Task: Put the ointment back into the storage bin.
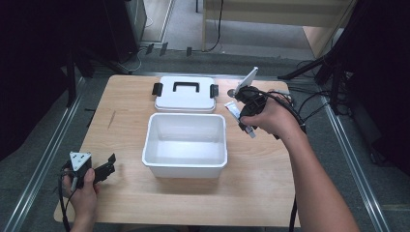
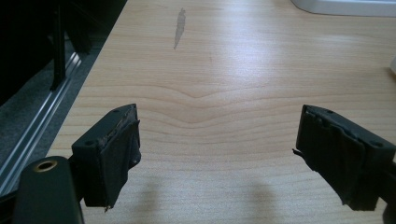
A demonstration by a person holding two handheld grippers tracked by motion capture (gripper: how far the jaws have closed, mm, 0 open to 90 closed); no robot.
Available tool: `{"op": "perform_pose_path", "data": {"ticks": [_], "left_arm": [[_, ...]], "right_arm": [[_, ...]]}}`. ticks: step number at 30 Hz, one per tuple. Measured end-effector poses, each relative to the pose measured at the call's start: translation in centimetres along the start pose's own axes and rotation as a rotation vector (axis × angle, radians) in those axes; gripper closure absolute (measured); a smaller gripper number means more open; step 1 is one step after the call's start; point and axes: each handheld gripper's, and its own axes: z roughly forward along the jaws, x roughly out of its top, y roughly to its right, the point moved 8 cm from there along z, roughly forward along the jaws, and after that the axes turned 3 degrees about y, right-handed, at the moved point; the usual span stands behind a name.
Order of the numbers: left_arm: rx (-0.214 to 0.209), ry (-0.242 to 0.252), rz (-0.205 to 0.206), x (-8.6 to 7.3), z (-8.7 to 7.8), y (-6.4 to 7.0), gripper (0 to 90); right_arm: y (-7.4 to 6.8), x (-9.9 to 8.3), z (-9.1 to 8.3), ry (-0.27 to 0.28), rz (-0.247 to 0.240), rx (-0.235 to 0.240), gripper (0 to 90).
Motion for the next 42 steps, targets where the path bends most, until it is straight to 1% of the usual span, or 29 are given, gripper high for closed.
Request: {"op": "perform_pose_path", "data": {"ticks": [2, 3, 4, 7, 8, 9, 10, 11, 12, 14, 15, 16, 17, 18, 19, 20, 21, 22, 23, 25, 26, 28, 29, 30, 34, 35, 38, 40, 42], "left_arm": [[0.0, 0.001, -0.001, 0.0, 0.0, 0.0, 14.3], [0.0, 0.001, -0.001, 0.0, 0.0, 0.0, 14.4], [0.0, -0.001, -0.001, 0.0, 0.0, 0.0, 14.4], [0.0, -0.001, -0.002, 0.0, 0.0, 0.0, 14.3], [-0.001, -0.002, -0.002, 0.0, 0.0, 0.0, 14.4], [-0.001, -0.002, -0.002, 0.0, 0.0, 0.0, 14.4], [-0.001, 0.0, -0.004, 0.0, 0.0, 0.0, 14.4], [-0.002, -0.002, -0.003, 0.0, 0.0, 0.0, 14.3], [-0.001, -0.001, -0.004, 0.0, 0.0, 0.0, 14.4], [-0.001, -0.003, -0.003, 0.0, 0.0, 0.0, 14.4], [-0.001, -0.003, -0.003, 0.0, 0.0, 0.0, 14.4], [-0.001, -0.003, -0.003, 0.0, 0.0, 0.0, 14.4], [-0.001, -0.003, -0.003, 0.0, 0.0, 0.0, 14.4], [-0.001, -0.004, -0.003, 0.0, 0.0, 0.0, 14.4], [-0.002, -0.004, -0.004, 0.0, 0.0, 0.0, 14.4], [-0.002, -0.003, -0.005, 0.0, 0.0, 0.0, 14.4], [-0.002, -0.003, -0.005, 0.0, 0.0, 0.0, 14.4], [-0.002, -0.003, -0.006, 0.0, 0.0, 0.0, 14.4], [-0.003, -0.003, -0.006, 0.0, 0.0, 0.0, 14.4], [-0.003, -0.003, -0.007, 0.0, 0.0, 0.0, 14.4], [-0.003, -0.004, -0.007, 0.0, 0.0, 0.0, 14.3], [-0.002, -0.003, -0.009, 0.0, 0.0, 0.0, 14.3], [-0.002, -0.003, -0.009, 0.0, 0.0, 0.0, 14.3], [-0.003, -0.004, -0.01, 0.0, 0.0, 0.0, 14.4], [-0.004, -0.003, -0.012, 0.0, 0.0, 0.0, 14.3], [-0.004, -0.003, -0.011, 0.0, 0.1, 0.0, 14.3], [-0.004, -0.003, -0.011, 0.0, 0.1, 0.0, 14.3], [-0.004, -0.003, -0.011, 0.0, 0.1, 0.0, 14.4], [-0.003, -0.004, -0.011, 0.0, 0.1, 0.0, 14.4]], "right_arm": [[-0.7, 0.4, -0.2, 0.011, -0.026, 0.011, 72.8], [-0.7, 0.4, -0.2, 0.011, -0.026, 0.011, 72.8], [-1.6, 0.8, -0.4, 0.02, -0.042, 0.033, 72.8], [-2.5, 1.1, -0.5, 0.023, -0.067, 0.061, 72.8], [-2.8, 1.2, -0.5, 0.023, -0.072, 0.067, 72.8], [-2.8, 1.2, -0.5, 0.023, -0.072, 0.067, 72.8], [-3.6, 1.5, -0.4, 0.027, -0.095, 0.087, 72.8], [-3.9, 1.6, -0.4, 0.027, -0.108, 0.095, 72.8], [-4.2, 1.6, -0.3, 0.027, -0.113, 0.099, 72.7], [-4.8, 1.9, -0.2, 0.033, -0.143, 0.102, 72.7], [-4.8, 1.9, -0.2, 0.033, -0.143, 0.102, 72.7], [-5.4, 2.0, 0.0, 0.037, -0.177, 0.105, 72.7], [-5.4, 2.0, 0.0, 0.037, -0.177, 0.105, 72.7], [-5.6, 2.1, 0.1, 0.042, -0.197, 0.105, 72.7], [-6.2, 2.2, 0.3, 0.045, -0.237, 0.11, 72.6], [-6.4, 2.3, 0.4, 0.049, -0.248, 0.112, 72.7], [-6.4, 2.3, 0.4, 0.049, -0.248, 0.112, 72.7], [-6.7, 2.4, 0.5, 0.051, -0.271, 0.115, 72.7], [-7.2, 2.6, 0.7, 0.062, -0.305, 0.123, 72.6], [-7.3, 2.6, 0.7, 0.062, -0.313, 0.124, 72.6], [-7.7, 2.7, 1.0, 0.065, -0.352, 0.129, 72.6], [-8.0, 2.7, 1.3, 0.06, -0.373, 0.129, 72.6], [-8.0, 2.7, 1.3, 0.06, -0.373, 0.129, 72.6], [-8.2, 2.7, 1.7, 0.055, -0.391, 0.132, 72.6], [-8.5, 2.7, 2.5, 0.054, -0.406, 0.143, 72.6], [-8.5, 2.5, 3.0, 0.048, -0.414, 0.146, 72.6], [-8.7, 2.4, 3.6, 0.049, -0.427, 0.167, 72.5], [-8.8, 2.3, 3.9, 0.041, -0.427, 0.163, 72.5], [-8.9, 2.2, 4.4, 0.036, -0.44, 0.165, 72.5]]}}
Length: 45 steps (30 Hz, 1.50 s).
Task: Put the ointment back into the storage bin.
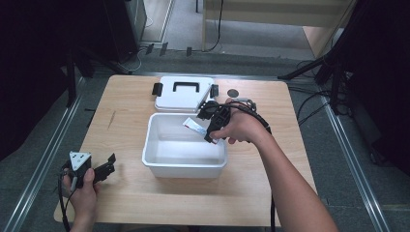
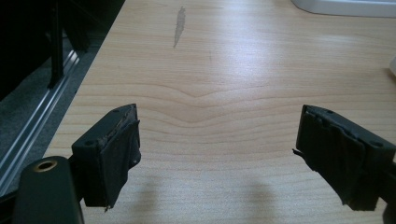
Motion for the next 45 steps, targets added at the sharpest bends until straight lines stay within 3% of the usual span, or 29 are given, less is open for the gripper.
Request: {"op": "perform_pose_path", "data": {"ticks": [17, 28, 45], "left_arm": [[0.0, -0.002, 0.002, 0.0, 0.0, 0.0, 14.4], [0.0, -0.003, 0.002, 0.0, 0.0, 0.0, 14.3], [0.0, -0.004, 0.004, 0.0, 0.0, 0.0, 14.4]], "right_arm": [[-0.6, -1.0, 3.5, -0.059, -0.058, 0.013, 72.4], [-0.9, -0.9, 4.6, -0.081, -0.107, -0.023, 72.2], [-1.5, -0.9, 5.4, -0.097, -0.152, -0.01, 71.9]]}}
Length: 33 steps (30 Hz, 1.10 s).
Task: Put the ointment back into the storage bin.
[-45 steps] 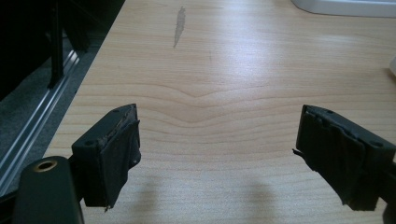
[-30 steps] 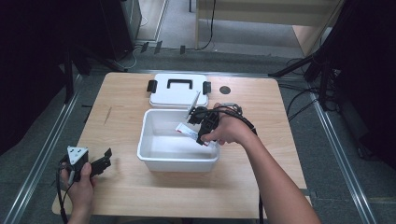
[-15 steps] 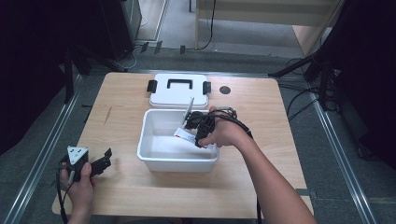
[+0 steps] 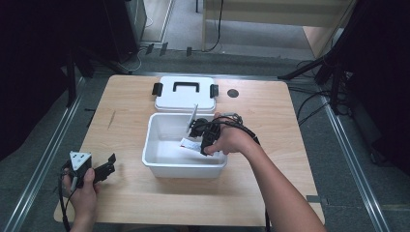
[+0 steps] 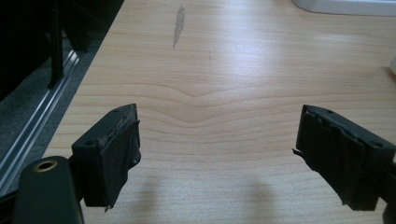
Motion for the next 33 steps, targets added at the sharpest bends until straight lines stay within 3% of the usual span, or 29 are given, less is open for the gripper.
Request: {"op": "perform_pose_path", "data": {"ticks": [12, 19, 31, 33], "left_arm": [[0.0, 0.0, 0.0, 0.0, 0.0, 0.0, 14.4], [0.0, -0.001, 0.0, 0.0, 0.0, 0.0, 14.4], [0.0, -0.001, -0.004, 0.0, 0.0, 0.0, 14.4], [-0.001, 0.001, -0.006, 0.0, 0.0, 0.0, 14.4]], "right_arm": [[0.1, 0.0, 0.0, 0.017, 0.006, 0.001, 73.8], [-0.1, 0.1, -0.1, 0.027, -0.002, 0.009, 69.2], [-0.2, 0.9, -3.0, 0.114, -0.015, -0.009, 55.2], [-0.2, 1.1, -3.8, 0.155, -0.015, 0.001, 51.8]]}}
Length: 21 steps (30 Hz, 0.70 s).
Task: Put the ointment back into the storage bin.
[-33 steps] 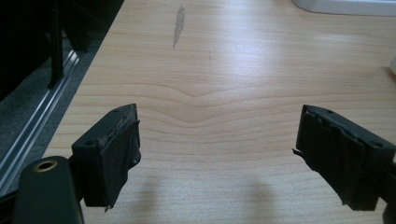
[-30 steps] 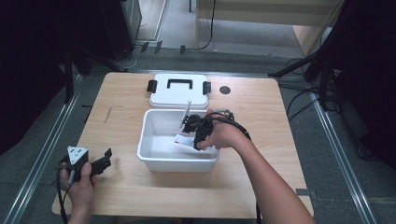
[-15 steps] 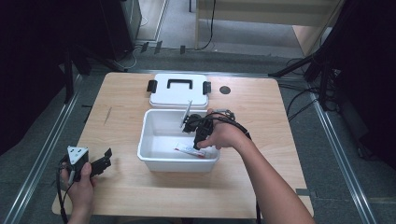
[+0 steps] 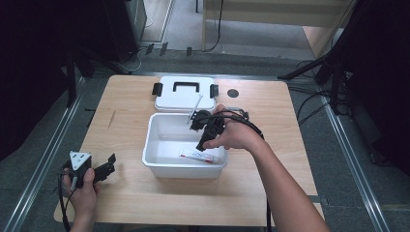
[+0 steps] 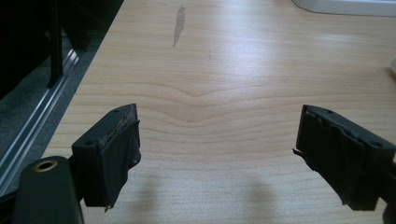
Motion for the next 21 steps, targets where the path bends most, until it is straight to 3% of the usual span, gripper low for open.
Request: {"op": "perform_pose_path", "data": {"ticks": [2, 4, 7, 12, 15, 17, 21], "left_arm": [[-0.001, 0.001, -0.002, 0.0, 0.0, 0.0, 14.4], [-0.002, -0.001, 0.003, 0.0, 0.0, -0.1, 14.3], [-0.002, 0.001, -0.001, 0.0, 0.0, 0.0, 14.3], [-0.001, 0.002, -0.002, 0.0, 0.0, 0.0, 14.4], [0.0, 0.002, 0.001, 0.0, 0.0, 0.0, 14.4], [0.0, 0.002, 0.001, 0.0, 0.0, 0.0, 14.4], [0.001, 0.002, 0.003, 0.0, 0.0, 0.0, 14.3]], "right_arm": [[0.1, 0.1, -0.3, 0.012, 0.014, 0.002, 51.4], [0.6, 0.1, -1.3, 0.039, 0.061, -0.008, 50.8], [0.8, -0.2, -2.1, 0.038, 0.078, -0.006, 49.2], [1.2, -1.1, -3.7, 0.033, 0.071, -0.079, 27.6], [1.5, -2.0, -4.7, 0.034, 0.108, -0.119, 13.3], [1.9, -2.6, -5.3, 0.044, 0.142, -0.149, 9.3], [2.5, -3.8, -6.1, 0.071, 0.19, -0.157, 0.0]]}}
